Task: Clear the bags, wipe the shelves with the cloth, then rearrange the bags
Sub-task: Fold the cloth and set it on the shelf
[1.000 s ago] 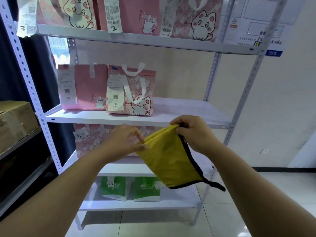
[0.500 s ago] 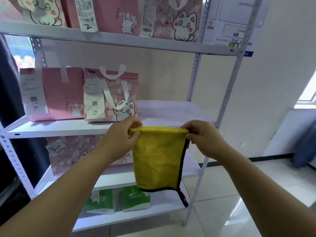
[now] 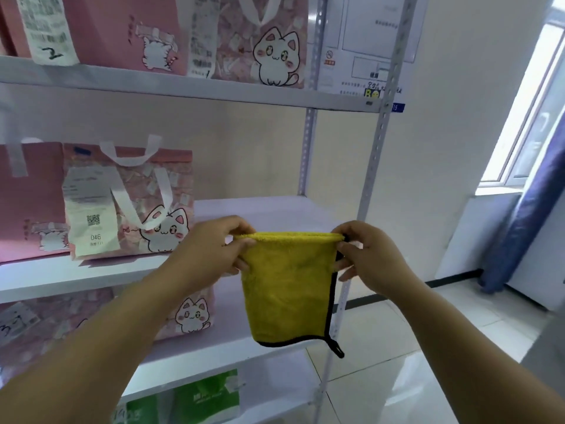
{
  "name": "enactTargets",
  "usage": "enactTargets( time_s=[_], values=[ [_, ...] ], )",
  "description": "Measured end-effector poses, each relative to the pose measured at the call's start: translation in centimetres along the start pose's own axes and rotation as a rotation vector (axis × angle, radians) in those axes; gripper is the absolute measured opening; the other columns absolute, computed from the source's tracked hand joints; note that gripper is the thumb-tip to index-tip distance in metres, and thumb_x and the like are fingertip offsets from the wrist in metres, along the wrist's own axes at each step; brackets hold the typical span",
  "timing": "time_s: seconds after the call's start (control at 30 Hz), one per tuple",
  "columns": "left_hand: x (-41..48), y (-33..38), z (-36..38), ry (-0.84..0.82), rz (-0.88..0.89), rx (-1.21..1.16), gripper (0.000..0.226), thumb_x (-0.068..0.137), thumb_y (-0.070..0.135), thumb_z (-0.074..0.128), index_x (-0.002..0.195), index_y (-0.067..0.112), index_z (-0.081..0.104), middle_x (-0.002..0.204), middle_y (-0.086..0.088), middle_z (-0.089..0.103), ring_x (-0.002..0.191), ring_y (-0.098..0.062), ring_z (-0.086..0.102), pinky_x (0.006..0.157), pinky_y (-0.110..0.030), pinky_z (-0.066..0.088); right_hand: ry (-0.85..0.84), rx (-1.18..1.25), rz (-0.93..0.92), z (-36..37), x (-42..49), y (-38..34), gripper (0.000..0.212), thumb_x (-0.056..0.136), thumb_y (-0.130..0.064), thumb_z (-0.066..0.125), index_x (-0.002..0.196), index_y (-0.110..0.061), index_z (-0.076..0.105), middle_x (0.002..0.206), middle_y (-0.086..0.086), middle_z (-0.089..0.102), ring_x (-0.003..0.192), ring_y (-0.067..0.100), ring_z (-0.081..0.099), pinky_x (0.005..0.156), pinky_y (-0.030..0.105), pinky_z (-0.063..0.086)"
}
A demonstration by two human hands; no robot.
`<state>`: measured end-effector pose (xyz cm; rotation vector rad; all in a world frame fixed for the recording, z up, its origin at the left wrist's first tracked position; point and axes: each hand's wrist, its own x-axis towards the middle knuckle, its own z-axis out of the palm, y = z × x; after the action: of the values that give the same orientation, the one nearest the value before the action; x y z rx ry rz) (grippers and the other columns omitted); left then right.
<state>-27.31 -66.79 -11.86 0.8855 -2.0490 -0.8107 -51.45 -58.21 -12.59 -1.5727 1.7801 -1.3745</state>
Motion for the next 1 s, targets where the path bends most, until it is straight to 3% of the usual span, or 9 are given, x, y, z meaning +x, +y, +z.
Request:
enactTargets(
  time_s=[0.13, 0.33, 0.4, 0.47, 0.63, 0.73, 0.8, 0.93, 1.0],
  values=[
    [5.0, 0.4, 1.0, 0.035, 0.001, -0.056, 0.012, 0.088, 0.013, 0.061, 0.086, 0.024, 0.065, 0.085, 0.004, 0.068, 0.061, -0.017, 0.070, 0.057, -0.025, 0.058, 0.016, 0.153, 0.043, -1.6, 5.0, 0.9, 0.018, 0.094, 0.003, 0.048, 0.094, -0.010, 0.060, 0.107, 0.018, 0.059, 0.071, 0.034, 0.070, 0.068, 0.039, 0.060],
    [14.4, -0.2, 2.9, 0.236, 0.066, -0.013, 0.011, 0.088, 0.012, 0.061, 0.089, 0.023, 0.065, 0.089, -0.003, 0.069, 0.080, -0.020, 0.069, 0.078, -0.032, 0.057, 0.128, 0.110, -0.108, -3.3, 15.3, 2.6, 0.019, 0.089, 0.001, 0.055, 0.090, -0.016, 0.061, 0.100, 0.004, 0.063, 0.093, 0.027, 0.065, 0.081, 0.037, 0.055],
    [17.1, -1.0, 3.8, 0.320, 0.116, 0.065, 0.011, 0.087, 0.011, 0.062, 0.093, 0.020, 0.065, 0.091, -0.002, 0.068, 0.087, -0.022, 0.065, 0.082, -0.033, 0.051, 0.181, 0.102, -0.154, -3.4, 18.2, 3.4, 0.023, 0.088, 0.001, 0.053, 0.089, -0.021, 0.060, 0.099, -0.001, 0.064, 0.093, 0.017, 0.062, 0.080, 0.027, 0.051],
    [18.7, -2.5, 5.4, 0.362, 0.131, 0.107, 0.011, 0.085, 0.012, 0.064, 0.095, 0.017, 0.065, 0.091, 0.002, 0.066, 0.083, -0.016, 0.062, 0.075, -0.018, 0.046, 0.186, 0.146, -0.192, -3.2, 20.1, 4.9, 0.028, 0.089, 0.006, 0.049, 0.087, -0.021, 0.057, 0.098, 0.001, 0.063, 0.083, 0.006, 0.059, 0.068, 0.009, 0.046],
    [19.1, -8.3, 10.8, 0.149, -0.059, 0.202, 0.014, 0.083, 0.011, 0.066, 0.092, 0.022, 0.065, 0.086, 0.007, 0.062, 0.072, -0.007, 0.054, 0.062, -0.005, 0.036, -0.054, -0.198, -0.005, -2.3, 21.7, 12.5, 0.027, 0.092, -0.005, 0.052, 0.081, -0.030, 0.051, 0.089, 0.000, 0.060, 0.057, 0.009, 0.045, 0.045, 0.011, 0.033],
    [18.5, -10.5, 12.3, -0.017, -0.143, 0.168, 0.011, 0.084, 0.016, 0.066, 0.088, 0.026, 0.065, 0.091, 0.009, 0.067, 0.085, -0.008, 0.060, 0.073, -0.014, 0.042, -0.233, -0.280, 0.058, -2.1, 21.3, 15.8, 0.033, 0.092, -0.006, 0.050, 0.081, -0.037, 0.049, 0.093, -0.004, 0.062, 0.070, 0.012, 0.057, 0.060, 0.021, 0.048],
    [18.7, -10.9, 12.2, -0.025, -0.167, 0.089, 0.011, 0.085, 0.017, 0.066, 0.086, 0.028, 0.065, 0.089, 0.008, 0.068, 0.086, -0.009, 0.061, 0.076, -0.022, 0.045, -0.232, -0.271, 0.055, -2.2, 21.6, 16.2, 0.031, 0.092, -0.008, 0.049, 0.082, -0.038, 0.050, 0.089, -0.005, 0.062, 0.076, 0.018, 0.061, 0.070, 0.034, 0.055],
    [20.6, -11.1, 11.9, 0.007, -0.174, 0.078, 0.009, 0.088, 0.020, 0.061, 0.087, 0.028, 0.062, 0.088, 0.009, 0.066, 0.083, -0.016, 0.062, 0.077, -0.031, 0.048, -0.185, -0.224, 0.011, -2.2, 23.5, 16.1, 0.027, 0.092, -0.012, 0.048, 0.085, -0.039, 0.049, 0.089, -0.002, 0.061, 0.068, 0.018, 0.059, 0.051, 0.028, 0.049],
    [21.9, -11.3, 11.9, 0.017, -0.174, 0.064, 0.008, 0.090, 0.021, 0.058, 0.089, 0.028, 0.061, 0.091, 0.011, 0.064, 0.082, -0.019, 0.063, 0.074, -0.033, 0.052, -0.146, -0.200, 0.027, -1.8, 24.7, 16.2, 0.022, 0.094, -0.015, 0.048, 0.095, -0.036, 0.044, 0.099, -0.003, 0.058, 0.077, 0.021, 0.061, 0.056, 0.036, 0.054]
  ],
)
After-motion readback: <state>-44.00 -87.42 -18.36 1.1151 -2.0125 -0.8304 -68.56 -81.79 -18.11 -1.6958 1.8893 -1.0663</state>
